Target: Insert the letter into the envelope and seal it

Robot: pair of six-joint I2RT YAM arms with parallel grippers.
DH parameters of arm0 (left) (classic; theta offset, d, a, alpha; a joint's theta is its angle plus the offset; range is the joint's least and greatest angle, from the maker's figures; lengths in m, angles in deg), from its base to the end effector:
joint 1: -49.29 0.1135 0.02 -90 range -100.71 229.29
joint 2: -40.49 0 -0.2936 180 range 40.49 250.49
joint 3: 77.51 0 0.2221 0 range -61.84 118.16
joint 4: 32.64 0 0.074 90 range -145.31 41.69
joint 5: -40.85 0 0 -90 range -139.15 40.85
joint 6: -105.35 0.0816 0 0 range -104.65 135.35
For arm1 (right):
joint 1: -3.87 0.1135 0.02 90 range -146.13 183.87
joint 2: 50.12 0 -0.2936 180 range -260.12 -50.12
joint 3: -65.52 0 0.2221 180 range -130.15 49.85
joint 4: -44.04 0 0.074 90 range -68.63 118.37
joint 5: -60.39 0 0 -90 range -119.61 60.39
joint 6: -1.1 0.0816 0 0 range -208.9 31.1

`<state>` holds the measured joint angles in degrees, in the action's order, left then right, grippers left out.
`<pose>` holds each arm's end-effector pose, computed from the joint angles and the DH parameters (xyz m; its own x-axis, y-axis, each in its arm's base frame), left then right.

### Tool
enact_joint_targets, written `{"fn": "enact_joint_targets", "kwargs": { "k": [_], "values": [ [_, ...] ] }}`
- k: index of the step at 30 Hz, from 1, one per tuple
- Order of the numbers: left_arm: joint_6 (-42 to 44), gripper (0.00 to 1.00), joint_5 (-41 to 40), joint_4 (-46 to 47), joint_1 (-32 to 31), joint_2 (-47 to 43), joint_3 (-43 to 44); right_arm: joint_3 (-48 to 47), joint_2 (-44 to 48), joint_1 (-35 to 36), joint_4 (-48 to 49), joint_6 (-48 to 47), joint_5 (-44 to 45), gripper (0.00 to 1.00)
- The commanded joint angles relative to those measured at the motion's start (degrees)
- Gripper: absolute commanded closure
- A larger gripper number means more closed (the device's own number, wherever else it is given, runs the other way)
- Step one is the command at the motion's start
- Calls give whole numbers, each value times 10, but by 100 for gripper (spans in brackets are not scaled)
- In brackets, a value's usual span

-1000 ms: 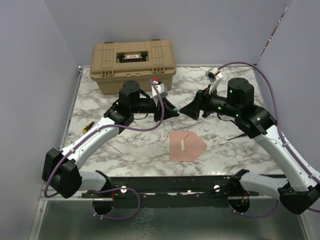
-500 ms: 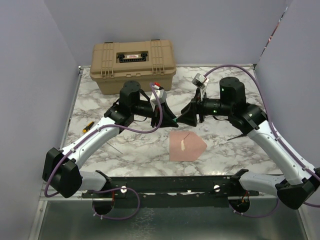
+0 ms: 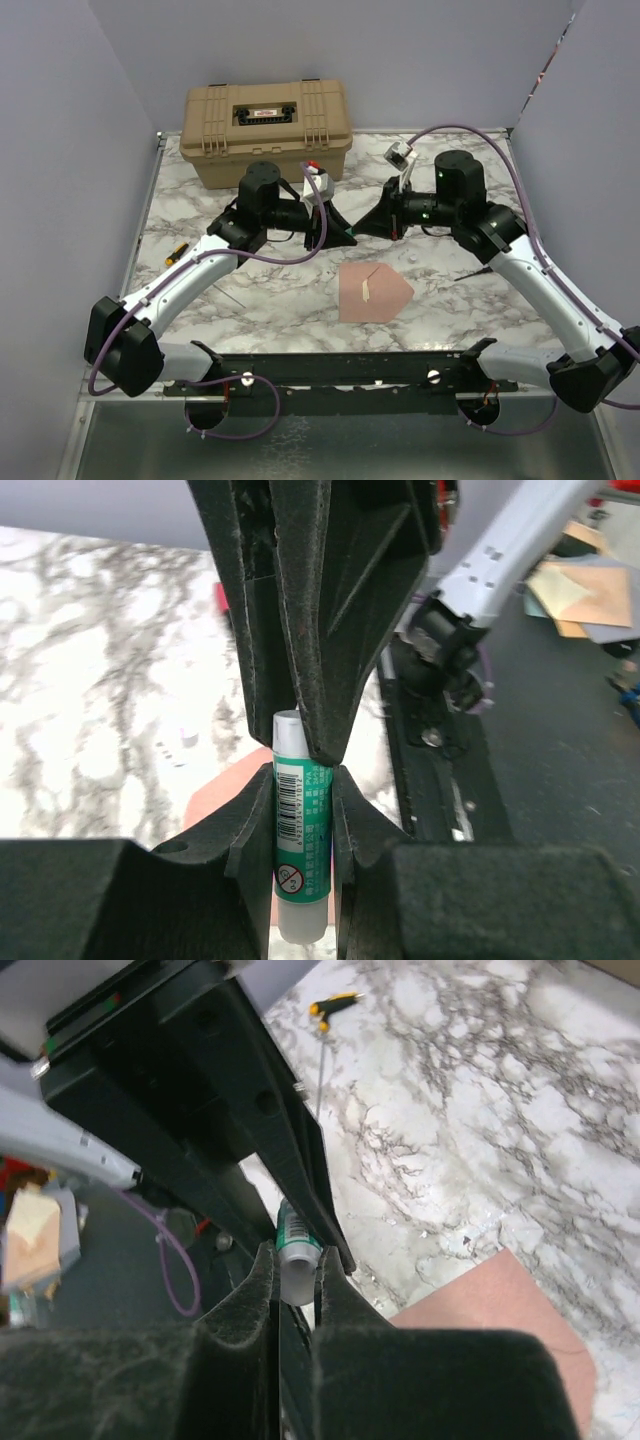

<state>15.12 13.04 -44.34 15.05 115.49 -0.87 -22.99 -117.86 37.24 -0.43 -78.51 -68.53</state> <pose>0.1879 -0.2152 0.3839 -0.1483 0.0987 -0.9840 0.9819 -0.1039 -0.1585 0.1742 0.1761 0.4087 -0.4940 -0.1573 -0.8551 -0.8329 0.3677 0.4135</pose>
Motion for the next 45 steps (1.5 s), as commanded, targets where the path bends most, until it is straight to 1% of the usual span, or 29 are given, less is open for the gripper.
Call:
{"fn": "enact_joint_targets", "kwargs": {
  "k": [1, 2, 3, 4, 6, 7, 9, 12, 13, 14, 16, 18, 20, 22, 26, 28, 29, 30, 31, 33, 38, 39, 40, 44, 45],
  "values": [
    [-20, 100, -171, 35, -2, -21, 0, 5, -26, 5, 35, 160, 119, 99],
    [-23, 100, -185, 45, -2, -21, -5, -4, -42, 5, 15, 226, 163, 99],
    [-26, 100, -194, 57, -2, -22, -9, -19, -64, 5, -16, 262, 212, 99],
    [-30, 100, -196, 69, -2, -23, -14, -18, -73, 7, -23, 316, 233, 99],
    [-39, 100, -195, 84, -2, -21, -21, 14, -67, 8, 13, 369, 249, 99],
    [-44, 100, -195, 86, -2, -20, -21, 30, -58, 9, 33, 387, 257, 99],
    [-44, 100, -198, 86, -2, -22, -25, 42, -41, 8, 42, 402, 283, 99],
    [-46, 100, -206, 86, -3, -24, -34, 42, -22, 8, 44, 392, 286, 99],
    [-49, 100, -208, 86, -2, -23, -34, 43, -16, 8, 49, 384, 280, 89],
    [-52, 100, -209, 86, -2, -21, -33, 43, -10, 8, 52, 375, 271, 76],
    [-61, 100, -211, 85, -2, -17, -31, 44, -1, 8, 54, 361, 255, 52],
    [-64, 100, -212, 84, -2, -15, -31, 45, 4, 8, 53, 354, 239, 43],
    [-65, 100, -213, 84, -2, -15, -33, 46, 5, 8, 51, 352, 224, 40],
    [-64, 100, -214, 84, -2, -16, -33, 49, 5, 8, 53, 353, 211, 40],
    [-64, 100, -205, 84, -2, -17, -31, 65, 2, 8, 82, 362, 183, 41],
    [-63, 100, -195, 85, -2, -18, -31, 68, -3, 8, 92, 366, 177, 45],
    [-62, 100, -188, 85, -2, -19, -32, 69, -5, 8, 95, 367, 178, 49],
    [-60, 100, -176, 85, -2, -20, -33, 70, -7, 8, 99, 368, 181, 55],
    [-57, 100, -161, 85, -2, -21, -34, 72, -7, 8, 104, 368, 186, 64],
    [-55, 100, -151, 85, -2, -27, -38, 82, -3, 8, 128, 371, 187, 75],
    [-50, 100, -177, 86, -2, -43, -46, 93, -2, 8, 143, 375, 169, 89],
    [-51, 99, -179, 86, -2, -44, -46, 94, 1, 8, 143, 376, 173, 92],
    [-54, 94, -183, 86, -2, -46, -46, 96, 5, 8, 143, 376, 181, 93],
    [-65, 73, -197, 87, -2, -50, -50, 102, 29, 8, 153, 367, 218, 96],
    [-66, 74, -196, 87, -2, -51, -52, 103, 34, 8, 156, 365, 225, 96]
  ]
}}
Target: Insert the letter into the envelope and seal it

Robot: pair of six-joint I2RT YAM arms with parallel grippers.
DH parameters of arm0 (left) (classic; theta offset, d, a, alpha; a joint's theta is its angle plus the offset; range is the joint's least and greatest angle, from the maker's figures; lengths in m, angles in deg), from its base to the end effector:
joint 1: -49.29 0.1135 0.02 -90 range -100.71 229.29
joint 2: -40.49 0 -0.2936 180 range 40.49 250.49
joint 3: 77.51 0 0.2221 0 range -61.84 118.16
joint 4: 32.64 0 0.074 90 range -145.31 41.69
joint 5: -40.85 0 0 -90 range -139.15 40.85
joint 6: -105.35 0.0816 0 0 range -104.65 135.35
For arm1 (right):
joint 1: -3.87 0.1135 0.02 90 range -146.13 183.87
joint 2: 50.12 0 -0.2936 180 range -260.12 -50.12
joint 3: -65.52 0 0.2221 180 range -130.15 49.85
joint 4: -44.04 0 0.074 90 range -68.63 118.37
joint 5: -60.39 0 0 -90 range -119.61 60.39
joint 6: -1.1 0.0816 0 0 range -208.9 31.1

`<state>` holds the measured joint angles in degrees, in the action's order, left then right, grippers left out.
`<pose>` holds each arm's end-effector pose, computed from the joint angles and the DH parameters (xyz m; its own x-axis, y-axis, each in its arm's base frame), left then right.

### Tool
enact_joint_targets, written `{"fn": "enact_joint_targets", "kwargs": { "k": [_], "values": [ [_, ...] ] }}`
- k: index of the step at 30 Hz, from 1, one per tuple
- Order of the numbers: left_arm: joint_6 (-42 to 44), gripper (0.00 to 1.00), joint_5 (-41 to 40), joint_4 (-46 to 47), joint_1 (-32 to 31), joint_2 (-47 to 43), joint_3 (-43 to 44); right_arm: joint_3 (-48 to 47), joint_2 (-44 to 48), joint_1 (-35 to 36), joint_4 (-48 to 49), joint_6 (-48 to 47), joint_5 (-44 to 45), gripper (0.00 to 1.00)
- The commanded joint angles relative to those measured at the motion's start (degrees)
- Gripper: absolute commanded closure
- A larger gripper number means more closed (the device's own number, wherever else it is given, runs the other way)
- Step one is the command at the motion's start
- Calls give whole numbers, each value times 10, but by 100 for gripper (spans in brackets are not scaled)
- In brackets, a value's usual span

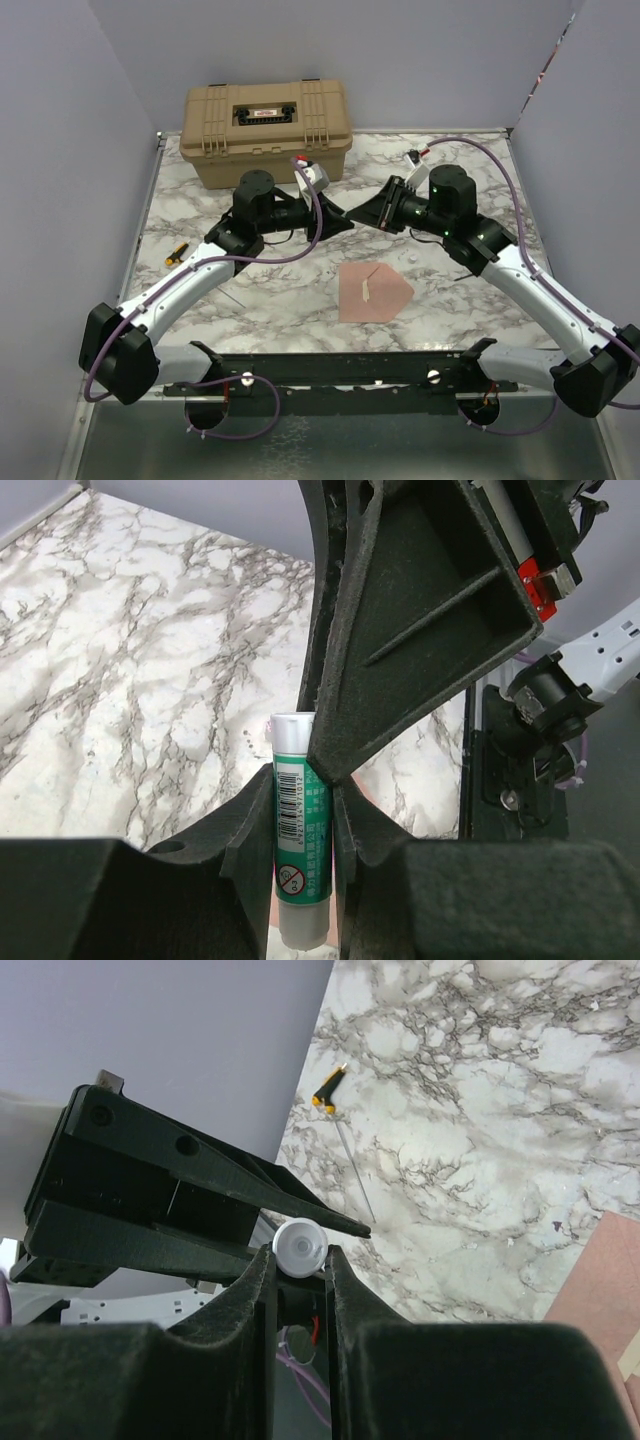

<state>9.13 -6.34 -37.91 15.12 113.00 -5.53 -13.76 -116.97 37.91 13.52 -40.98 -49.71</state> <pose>0.2063 -0.2071 0.3779 -0.1884 0.0318 -0.9816 0.9566 0.2321 -0.1761 0.2036 0.1714 0.3845 -0.7635 0.3254 -0.5578 -0.3427 0.5280 0.7770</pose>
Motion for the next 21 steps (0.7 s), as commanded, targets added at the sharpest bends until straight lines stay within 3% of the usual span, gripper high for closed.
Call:
{"fn": "enact_joint_targets", "kwargs": {
  "k": [1, 3, 8, 11, 16, 21],
  "values": [
    [-8, 81, 0, 25, -3, -27, -8, 8, 27, 1, 15, -14, 41, 96],
    [-7, 100, 1, 27, -2, -27, -11, -4, 21, 1, 0, -19, 44, 92],
    [-3, 100, 13, 27, -3, -19, -10, -21, -5, 1, -7, -30, -2, 66],
    [-2, 100, 11, 27, -3, -16, -8, -34, -14, 1, -15, -42, -25, 59],
    [5, 100, 6, 29, -3, -14, -7, -37, -19, 1, -23, -46, -34, 59],
    [6, 100, 3, 29, -3, -16, -10, -21, -9, 1, 5, -32, -38, 74]
  ]
}}
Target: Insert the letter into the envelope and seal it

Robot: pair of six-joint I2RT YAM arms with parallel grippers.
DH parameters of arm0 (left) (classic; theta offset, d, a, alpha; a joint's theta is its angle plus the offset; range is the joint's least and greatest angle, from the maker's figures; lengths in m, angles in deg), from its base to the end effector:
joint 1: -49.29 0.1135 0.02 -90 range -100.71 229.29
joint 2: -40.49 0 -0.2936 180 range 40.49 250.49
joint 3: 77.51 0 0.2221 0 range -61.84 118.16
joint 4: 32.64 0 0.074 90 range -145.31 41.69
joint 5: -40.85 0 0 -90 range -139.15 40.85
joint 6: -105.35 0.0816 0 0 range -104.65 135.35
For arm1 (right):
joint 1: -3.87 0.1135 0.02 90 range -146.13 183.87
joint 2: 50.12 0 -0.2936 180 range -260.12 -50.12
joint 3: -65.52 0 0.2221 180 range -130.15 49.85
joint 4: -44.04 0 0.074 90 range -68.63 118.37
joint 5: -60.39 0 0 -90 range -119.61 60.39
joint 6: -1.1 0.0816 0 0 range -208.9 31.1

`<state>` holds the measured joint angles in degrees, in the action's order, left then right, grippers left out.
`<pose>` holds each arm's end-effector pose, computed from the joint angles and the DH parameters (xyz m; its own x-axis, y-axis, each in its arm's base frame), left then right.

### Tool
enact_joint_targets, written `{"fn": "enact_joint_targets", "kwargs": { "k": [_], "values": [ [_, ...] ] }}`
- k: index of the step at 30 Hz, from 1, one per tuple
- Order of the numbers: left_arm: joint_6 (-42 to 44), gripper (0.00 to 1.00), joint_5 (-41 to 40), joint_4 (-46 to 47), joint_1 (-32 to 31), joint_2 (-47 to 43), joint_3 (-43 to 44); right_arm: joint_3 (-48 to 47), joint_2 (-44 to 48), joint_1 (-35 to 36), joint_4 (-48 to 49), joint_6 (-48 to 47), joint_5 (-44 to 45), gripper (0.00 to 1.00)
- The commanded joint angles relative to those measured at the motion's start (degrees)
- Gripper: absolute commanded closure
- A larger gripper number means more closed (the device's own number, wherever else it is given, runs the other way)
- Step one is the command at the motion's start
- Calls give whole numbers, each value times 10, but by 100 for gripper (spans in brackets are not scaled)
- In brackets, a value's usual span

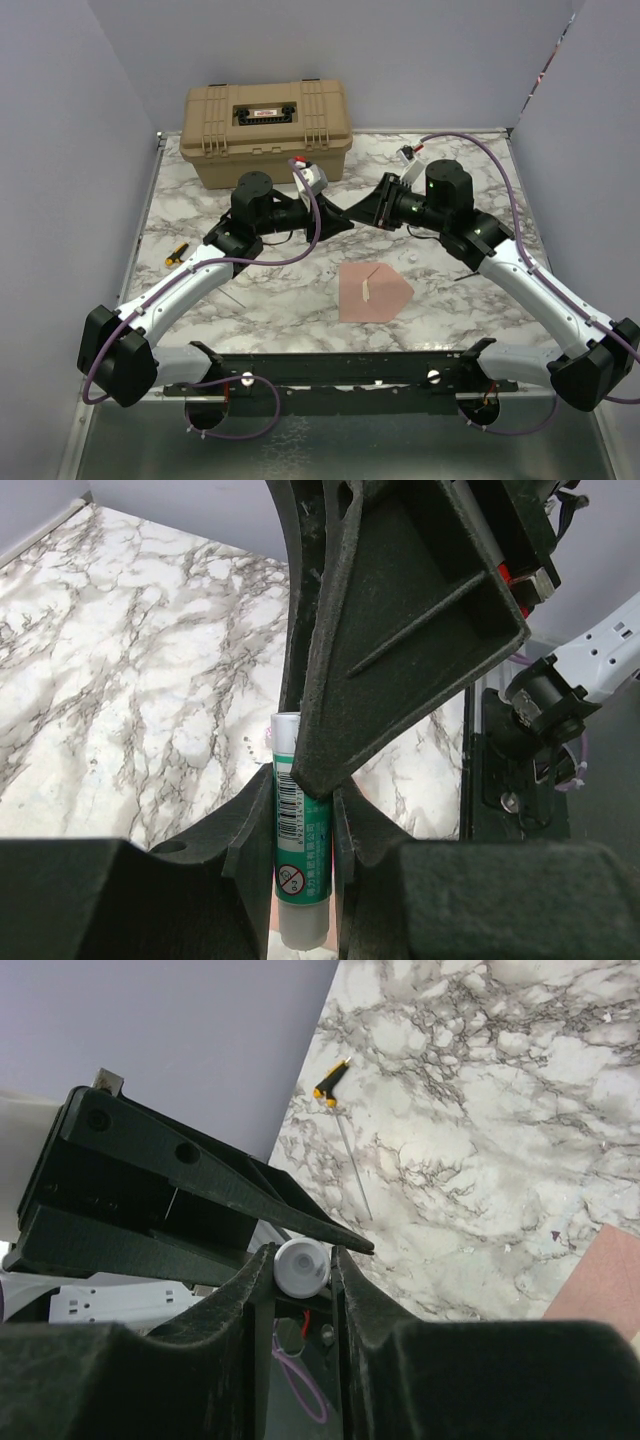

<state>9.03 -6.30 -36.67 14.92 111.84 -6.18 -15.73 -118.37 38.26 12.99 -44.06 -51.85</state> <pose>0.2012 -0.2048 0.3822 -0.1651 0.0152 -0.9862 0.9615 0.2252 -0.1575 0.2052 0.1779 0.3898 -0.7593 0.2712 -0.5915 -0.4010 0.5209 0.7536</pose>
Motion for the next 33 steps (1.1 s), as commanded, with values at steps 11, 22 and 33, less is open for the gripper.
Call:
{"fn": "enact_joint_targets", "kwargs": {
  "k": [11, 22, 33],
  "values": [
    [-26, 13, -92, -52, 1, -65, -3, 9, 54, -2, 17, -6, 61, 100],
    [-361, 7, -111, 58, 4, -92, -26, 64, 107, -3, 146, 37, 89, 100],
    [-525, 25, -109, 175, 28, -82, -33, 81, 102, -11, 268, 98, 54, 100]
  ]
}}
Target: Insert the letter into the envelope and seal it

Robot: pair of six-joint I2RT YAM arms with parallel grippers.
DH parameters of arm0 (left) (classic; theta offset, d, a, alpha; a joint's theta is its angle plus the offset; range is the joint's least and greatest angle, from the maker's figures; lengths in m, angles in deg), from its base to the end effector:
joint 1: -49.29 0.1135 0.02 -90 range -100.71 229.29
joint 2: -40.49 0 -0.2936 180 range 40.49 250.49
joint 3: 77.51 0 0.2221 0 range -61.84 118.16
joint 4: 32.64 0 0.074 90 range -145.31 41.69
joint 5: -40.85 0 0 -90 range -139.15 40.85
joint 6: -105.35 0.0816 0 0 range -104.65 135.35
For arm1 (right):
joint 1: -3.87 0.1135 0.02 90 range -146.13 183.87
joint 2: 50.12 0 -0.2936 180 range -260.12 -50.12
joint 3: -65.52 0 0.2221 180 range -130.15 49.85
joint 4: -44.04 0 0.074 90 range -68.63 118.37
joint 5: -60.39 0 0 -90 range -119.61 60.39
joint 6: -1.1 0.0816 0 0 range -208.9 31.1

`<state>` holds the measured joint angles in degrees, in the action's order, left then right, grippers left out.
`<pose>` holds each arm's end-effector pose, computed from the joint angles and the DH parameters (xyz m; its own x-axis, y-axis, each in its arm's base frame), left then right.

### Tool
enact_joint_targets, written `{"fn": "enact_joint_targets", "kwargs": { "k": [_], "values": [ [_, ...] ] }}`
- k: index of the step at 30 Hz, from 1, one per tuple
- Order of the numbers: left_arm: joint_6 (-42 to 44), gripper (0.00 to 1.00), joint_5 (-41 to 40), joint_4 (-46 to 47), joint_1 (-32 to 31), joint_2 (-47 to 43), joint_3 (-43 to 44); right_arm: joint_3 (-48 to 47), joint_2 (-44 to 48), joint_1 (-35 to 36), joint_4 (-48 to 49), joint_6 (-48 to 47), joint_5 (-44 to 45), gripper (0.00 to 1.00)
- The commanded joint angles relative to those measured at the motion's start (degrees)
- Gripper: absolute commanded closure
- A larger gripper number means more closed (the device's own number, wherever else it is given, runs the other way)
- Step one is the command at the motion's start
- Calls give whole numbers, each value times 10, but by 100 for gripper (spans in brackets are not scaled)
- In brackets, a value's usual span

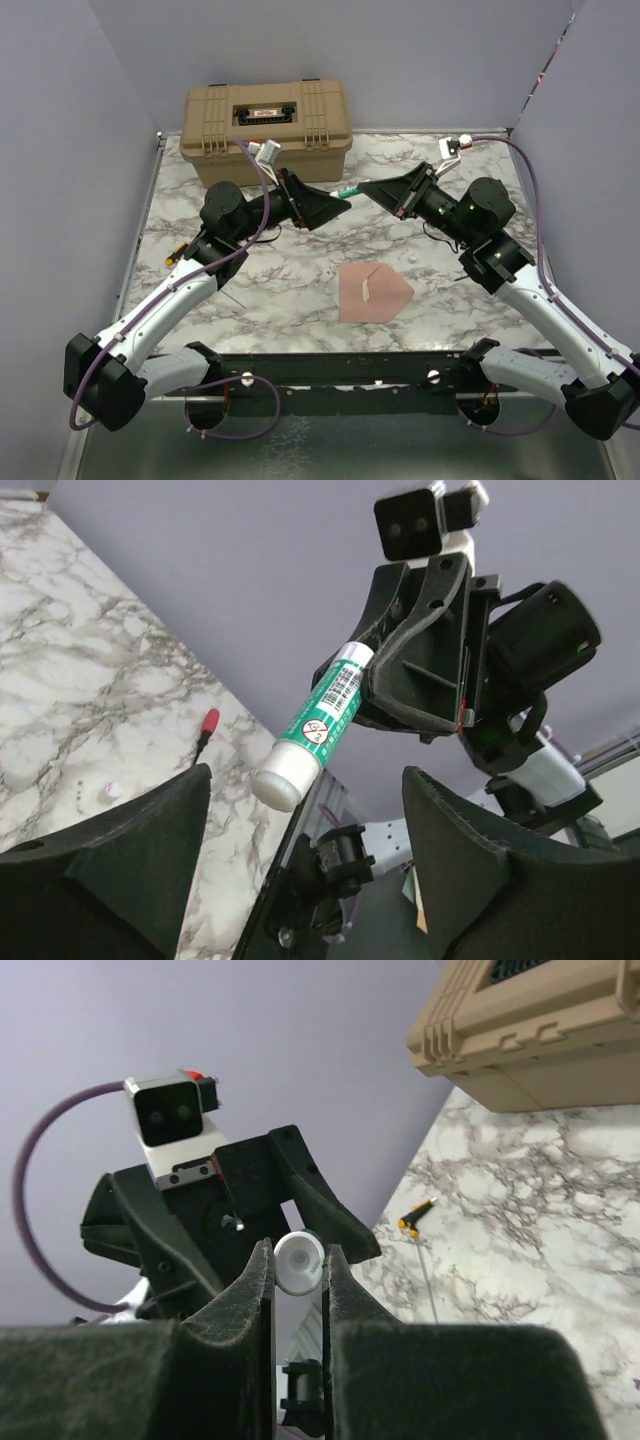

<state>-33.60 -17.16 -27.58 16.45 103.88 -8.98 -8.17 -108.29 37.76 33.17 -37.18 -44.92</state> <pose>0.1871 -0.1722 0.4213 -0.5795 -0.3872 -0.7171 0.7019 0.2099 -0.6806 0.1800 0.1469 0.4348 -0.5520 0.5413 -0.6343 -0.5213 0.3696 0.7691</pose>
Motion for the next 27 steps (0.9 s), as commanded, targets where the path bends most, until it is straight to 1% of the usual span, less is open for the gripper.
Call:
{"fn": "enact_joint_targets", "kwargs": {
  "k": [1, 2, 3, 4, 8, 13, 16, 19, 21, 22, 25, 27],
  "values": [
    [-123, 34, 0, 96, 16, -3, -7, 6, 0, -7, 73, 35, -20, 100],
    [-145, 40, 0, 113, 18, -7, -10, 9, -1, -8, 82, 41, -25, 100],
    [-162, 42, -2, 125, 19, -12, -13, 17, 0, -10, 96, 51, -30, 100],
    [-173, 42, -6, 129, 19, -18, -15, 23, 2, -11, 110, 60, -33, 100],
    [-194, 35, -12, 132, 19, -36, -15, 53, 4, -12, 172, 93, -44, 100],
    [-215, 33, -8, 142, 19, -30, -20, 60, -10, -12, 212, 114, -72, 100],
    [-222, 34, -11, 142, 19, -24, -25, 66, -14, -13, 223, 126, -79, 100],
    [-228, 42, -18, 149, 19, -24, -29, 72, -15, -12, 228, 130, -82, 100],
    [-228, 49, -18, 150, 19, -24, -29, 75, -13, -13, 224, 130, -78, 100],
    [-228, 51, -18, 150, 19, -24, -29, 76, -11, -13, 222, 129, -76, 100],
    [-229, 63, -18, 150, 19, -24, -31, 79, -10, -13, 217, 126, -72, 100],
    [-229, 72, -17, 150, 19, -23, -32, 79, -11, -13, 216, 125, -72, 100]
  ]
}}
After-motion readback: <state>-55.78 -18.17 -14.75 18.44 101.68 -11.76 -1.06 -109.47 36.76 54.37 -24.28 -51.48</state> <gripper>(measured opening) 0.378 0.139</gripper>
